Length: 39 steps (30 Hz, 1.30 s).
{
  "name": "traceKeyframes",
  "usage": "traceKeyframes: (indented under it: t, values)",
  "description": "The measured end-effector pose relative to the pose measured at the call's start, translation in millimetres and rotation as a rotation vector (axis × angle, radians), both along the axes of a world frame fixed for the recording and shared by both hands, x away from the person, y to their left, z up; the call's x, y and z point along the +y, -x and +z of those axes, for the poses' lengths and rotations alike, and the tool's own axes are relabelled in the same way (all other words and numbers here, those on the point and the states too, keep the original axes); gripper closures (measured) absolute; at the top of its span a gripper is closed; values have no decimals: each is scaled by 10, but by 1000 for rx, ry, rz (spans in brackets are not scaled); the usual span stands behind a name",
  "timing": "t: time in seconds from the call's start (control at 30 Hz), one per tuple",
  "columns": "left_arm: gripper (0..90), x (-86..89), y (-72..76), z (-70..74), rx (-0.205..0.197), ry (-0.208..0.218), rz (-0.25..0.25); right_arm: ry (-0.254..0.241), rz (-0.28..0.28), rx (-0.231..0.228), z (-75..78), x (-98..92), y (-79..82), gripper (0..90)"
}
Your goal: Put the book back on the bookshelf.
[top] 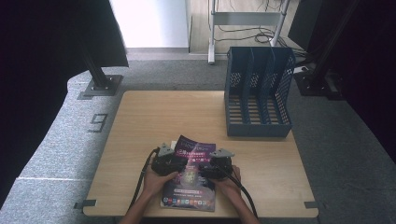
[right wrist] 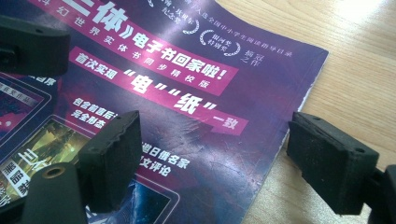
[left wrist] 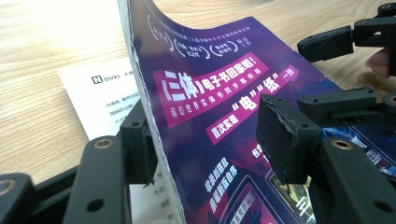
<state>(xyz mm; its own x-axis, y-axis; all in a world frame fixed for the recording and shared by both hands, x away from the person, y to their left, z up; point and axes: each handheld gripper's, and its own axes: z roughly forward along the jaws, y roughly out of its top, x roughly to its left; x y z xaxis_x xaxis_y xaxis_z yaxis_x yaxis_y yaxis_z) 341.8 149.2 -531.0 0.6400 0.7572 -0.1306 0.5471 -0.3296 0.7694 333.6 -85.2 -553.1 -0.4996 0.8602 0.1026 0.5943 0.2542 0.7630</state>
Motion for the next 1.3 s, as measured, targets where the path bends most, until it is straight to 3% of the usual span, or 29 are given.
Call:
traceKeyframes:
  t: [0.37, 0.47, 0.5, 0.77, 1.0, 1.17, 1.3]
  values:
    - [575, 7, -56, -31, -9, 3, 34, -1, 0, 4, 0, -3, -3, 176]
    - [554, -19, -45, -30, -11, 10, 3, -1, 0, 4, 0, -3, -4, 176]
    - [532, -45, -32, -18, -24, -6, -6, -1, 1, 4, 0, -4, -5, 175]
    - [589, -37, -46, -38, -40, -22, 23, -1, 1, 4, 0, -4, -5, 175]
    - [706, -25, -36, -15, -62, 3, 29, -2, 2, 5, 0, -5, -6, 175]
    - [742, -15, -43, -16, -56, 9, 27, -2, 2, 3, -1, -4, -7, 175]
    - [781, 16, -54, -6, -42, 43, 22, -1, 4, 4, 0, -6, -8, 174]
